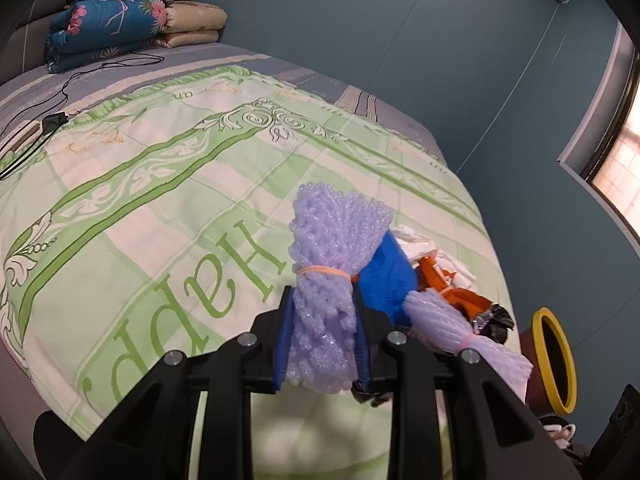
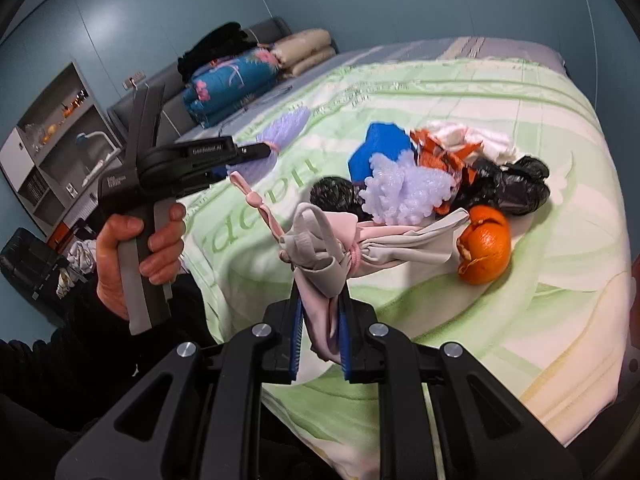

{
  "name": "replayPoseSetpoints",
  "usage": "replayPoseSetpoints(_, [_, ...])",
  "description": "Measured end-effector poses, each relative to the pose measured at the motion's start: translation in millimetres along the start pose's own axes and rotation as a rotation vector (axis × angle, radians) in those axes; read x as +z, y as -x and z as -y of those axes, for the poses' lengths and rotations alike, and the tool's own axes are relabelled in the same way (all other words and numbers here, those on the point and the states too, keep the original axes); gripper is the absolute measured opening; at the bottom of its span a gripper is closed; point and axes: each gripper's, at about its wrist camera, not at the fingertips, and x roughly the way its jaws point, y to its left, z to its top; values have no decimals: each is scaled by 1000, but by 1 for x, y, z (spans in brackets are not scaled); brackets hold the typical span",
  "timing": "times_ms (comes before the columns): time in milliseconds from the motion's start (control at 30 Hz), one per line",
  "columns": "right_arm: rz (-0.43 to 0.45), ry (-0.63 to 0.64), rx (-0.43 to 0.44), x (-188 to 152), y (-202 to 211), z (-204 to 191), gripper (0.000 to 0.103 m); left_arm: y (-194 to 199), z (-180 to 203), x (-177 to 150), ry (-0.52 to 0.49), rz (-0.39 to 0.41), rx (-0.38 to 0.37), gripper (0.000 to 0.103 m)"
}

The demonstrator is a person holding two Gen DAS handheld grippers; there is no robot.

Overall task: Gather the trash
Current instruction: 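Grasp the purple foam net with the left tool while the right tool grasps the pink cloth, then carry the foam net and pink cloth in both tools over the bin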

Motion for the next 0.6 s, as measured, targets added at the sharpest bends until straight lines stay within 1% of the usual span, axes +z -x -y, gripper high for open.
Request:
replayPoseSetpoints(233, [75,-20,30,5,24,1,14,22,7,-4,3,25,-15,25])
replayPoseSetpoints(433, [159,-33,14,11,52,4,14,29,13,-4,-4,34,-28,25])
replayPoseSetpoints(600, [204,-60,-2,14,71,16,14,36,27,-6,-35,44,-38,25])
